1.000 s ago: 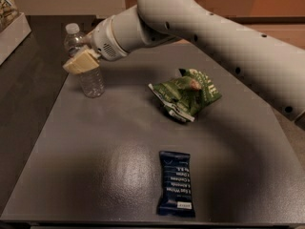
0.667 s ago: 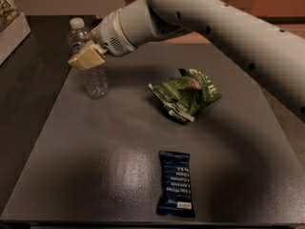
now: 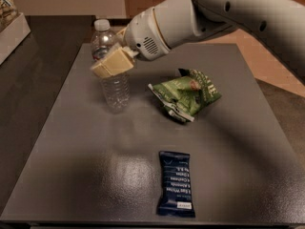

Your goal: Move water bottle near rxbar blueberry

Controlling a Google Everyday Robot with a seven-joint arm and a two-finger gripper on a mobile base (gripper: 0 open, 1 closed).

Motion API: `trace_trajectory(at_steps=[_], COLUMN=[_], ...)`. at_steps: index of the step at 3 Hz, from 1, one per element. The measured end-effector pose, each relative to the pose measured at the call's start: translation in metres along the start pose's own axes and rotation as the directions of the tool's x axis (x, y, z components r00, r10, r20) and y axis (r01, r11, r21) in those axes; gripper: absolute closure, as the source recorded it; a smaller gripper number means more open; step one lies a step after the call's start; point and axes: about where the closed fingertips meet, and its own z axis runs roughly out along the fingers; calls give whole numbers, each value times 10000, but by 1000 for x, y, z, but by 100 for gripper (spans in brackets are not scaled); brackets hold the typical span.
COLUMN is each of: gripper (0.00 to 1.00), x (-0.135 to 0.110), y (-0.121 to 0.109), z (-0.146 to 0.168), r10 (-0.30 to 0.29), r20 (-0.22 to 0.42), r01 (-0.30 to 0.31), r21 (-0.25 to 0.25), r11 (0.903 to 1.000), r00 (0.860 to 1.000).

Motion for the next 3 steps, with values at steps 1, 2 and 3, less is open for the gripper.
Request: trace_trajectory(at_steps=[1, 2, 3], gripper=[100, 100, 100], x=[23, 44, 61], y=[26, 48, 66], z=[-36, -60, -74], r10=[476, 830, 923], r20=[-27, 15, 22], r01=[-476, -830, -923], r21=[-65, -76, -66], r11=[9988, 9965, 9957], r00=[9989, 9965, 9957])
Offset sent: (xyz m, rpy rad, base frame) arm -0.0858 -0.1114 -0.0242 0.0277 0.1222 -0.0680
